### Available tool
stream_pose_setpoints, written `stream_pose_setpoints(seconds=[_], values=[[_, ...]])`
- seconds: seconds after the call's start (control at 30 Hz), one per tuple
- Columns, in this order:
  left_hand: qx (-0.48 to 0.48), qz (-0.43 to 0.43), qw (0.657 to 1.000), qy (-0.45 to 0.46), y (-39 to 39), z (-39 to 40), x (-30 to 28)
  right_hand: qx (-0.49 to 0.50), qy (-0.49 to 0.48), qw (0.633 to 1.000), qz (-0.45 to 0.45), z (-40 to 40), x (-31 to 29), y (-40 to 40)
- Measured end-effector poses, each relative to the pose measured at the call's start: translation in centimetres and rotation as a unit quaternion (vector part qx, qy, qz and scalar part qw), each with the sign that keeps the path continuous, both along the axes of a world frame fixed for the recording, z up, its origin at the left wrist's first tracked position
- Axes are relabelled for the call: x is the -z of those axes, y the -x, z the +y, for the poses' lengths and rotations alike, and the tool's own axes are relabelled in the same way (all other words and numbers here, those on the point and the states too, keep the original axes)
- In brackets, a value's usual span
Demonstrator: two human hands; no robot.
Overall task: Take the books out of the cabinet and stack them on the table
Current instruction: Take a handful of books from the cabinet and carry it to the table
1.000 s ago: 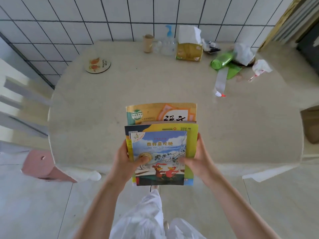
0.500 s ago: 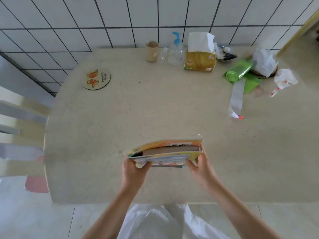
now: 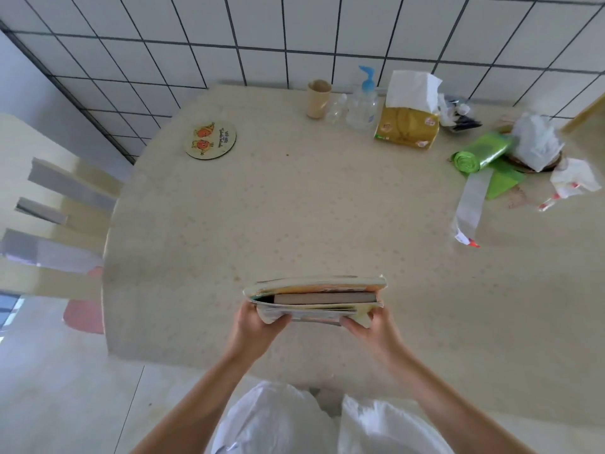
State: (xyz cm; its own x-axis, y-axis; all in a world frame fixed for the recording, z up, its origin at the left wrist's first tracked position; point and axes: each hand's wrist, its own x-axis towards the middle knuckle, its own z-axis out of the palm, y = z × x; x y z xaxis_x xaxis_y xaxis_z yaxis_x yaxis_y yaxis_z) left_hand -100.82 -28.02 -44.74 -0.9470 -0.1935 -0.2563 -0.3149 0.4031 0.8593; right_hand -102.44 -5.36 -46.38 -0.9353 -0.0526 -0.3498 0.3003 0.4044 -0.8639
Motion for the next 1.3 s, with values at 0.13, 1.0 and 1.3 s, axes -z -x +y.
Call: stream_pose_setpoints(seconds=[0.13,1.0,1.3], values=[[-0.001,-0.009,1.0,0.008,0.1,-1.0,1.3,0.013,-0.036,0.999,-0.005,0.1,0.6,-0.1],[-0.088,-0.238,0.961,-0.11,14.7,-2.1,3.0,0.097,0.094,0.942,-0.307,-2.7,1.6,13.8],[-0.088,-0.204,0.973,-0.058,15.8,-2.1,4.8,0.088,-0.056,0.978,-0.179,-4.3,2.6,14.5]])
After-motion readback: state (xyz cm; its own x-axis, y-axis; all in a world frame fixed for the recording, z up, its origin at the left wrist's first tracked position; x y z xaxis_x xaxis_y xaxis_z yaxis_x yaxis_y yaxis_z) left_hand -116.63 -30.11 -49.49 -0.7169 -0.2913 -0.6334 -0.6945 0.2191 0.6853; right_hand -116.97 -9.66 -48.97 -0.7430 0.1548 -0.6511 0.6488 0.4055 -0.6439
